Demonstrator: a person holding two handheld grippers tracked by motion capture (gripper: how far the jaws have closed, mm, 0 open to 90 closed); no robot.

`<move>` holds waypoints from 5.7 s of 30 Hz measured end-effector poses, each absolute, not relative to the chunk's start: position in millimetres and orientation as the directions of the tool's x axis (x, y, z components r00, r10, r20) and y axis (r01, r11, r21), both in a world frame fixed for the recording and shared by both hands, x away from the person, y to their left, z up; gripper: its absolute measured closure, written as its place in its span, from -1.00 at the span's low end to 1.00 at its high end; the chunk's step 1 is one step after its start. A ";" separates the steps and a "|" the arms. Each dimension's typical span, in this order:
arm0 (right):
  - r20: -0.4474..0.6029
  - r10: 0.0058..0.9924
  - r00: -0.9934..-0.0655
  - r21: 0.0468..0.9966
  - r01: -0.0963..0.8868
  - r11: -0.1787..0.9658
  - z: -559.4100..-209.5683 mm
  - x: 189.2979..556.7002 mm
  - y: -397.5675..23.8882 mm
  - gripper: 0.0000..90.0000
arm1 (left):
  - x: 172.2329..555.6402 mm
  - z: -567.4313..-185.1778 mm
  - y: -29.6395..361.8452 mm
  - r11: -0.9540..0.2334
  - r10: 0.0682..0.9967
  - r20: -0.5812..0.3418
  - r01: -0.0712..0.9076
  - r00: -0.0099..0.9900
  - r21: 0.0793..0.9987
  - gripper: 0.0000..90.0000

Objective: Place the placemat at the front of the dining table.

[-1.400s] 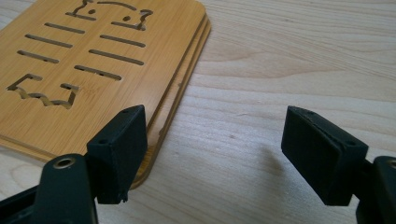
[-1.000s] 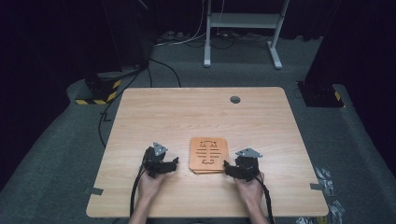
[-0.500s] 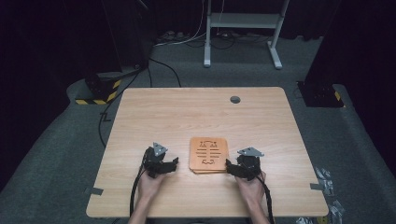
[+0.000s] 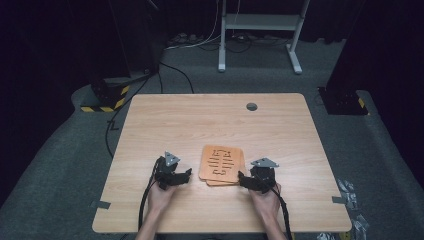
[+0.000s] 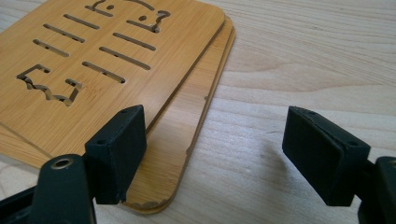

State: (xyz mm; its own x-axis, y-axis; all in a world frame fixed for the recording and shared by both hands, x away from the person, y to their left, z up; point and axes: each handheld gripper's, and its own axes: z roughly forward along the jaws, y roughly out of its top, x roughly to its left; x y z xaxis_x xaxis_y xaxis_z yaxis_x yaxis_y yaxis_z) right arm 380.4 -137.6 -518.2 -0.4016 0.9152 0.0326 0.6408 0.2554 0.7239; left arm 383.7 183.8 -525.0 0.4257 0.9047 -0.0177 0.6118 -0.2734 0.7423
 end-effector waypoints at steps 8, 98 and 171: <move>0.034 0.908 -0.417 0.728 0.633 0.263 -519.3 381.4 -134.8 -0.55 | 382.4 -518.7 177.4 -0.237 0.892 -0.067 0.586 0.448 0.775 -0.41; 0.263 0.806 -0.530 0.722 0.662 0.200 -511.9 413.6 -102.4 -0.41 | 388.0 -526.3 159.4 -0.264 0.881 -0.050 0.576 0.471 0.774 -0.42; 0.208 0.781 -0.589 0.784 0.578 0.227 -487.0 392.9 -82.6 -0.11 | 382.8 -525.0 152.9 -0.315 0.839 -0.021 0.516 0.544 0.796 -0.15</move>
State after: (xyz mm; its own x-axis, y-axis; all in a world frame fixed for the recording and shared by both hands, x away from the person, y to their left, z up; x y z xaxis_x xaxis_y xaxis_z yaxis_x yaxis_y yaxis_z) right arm 392.9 -82.6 -487.0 -0.5889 0.7809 0.2083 0.5781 0.2269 0.7838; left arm 382.8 152.9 -525.0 0.5442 0.8387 -0.0211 0.5162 -0.3149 0.7965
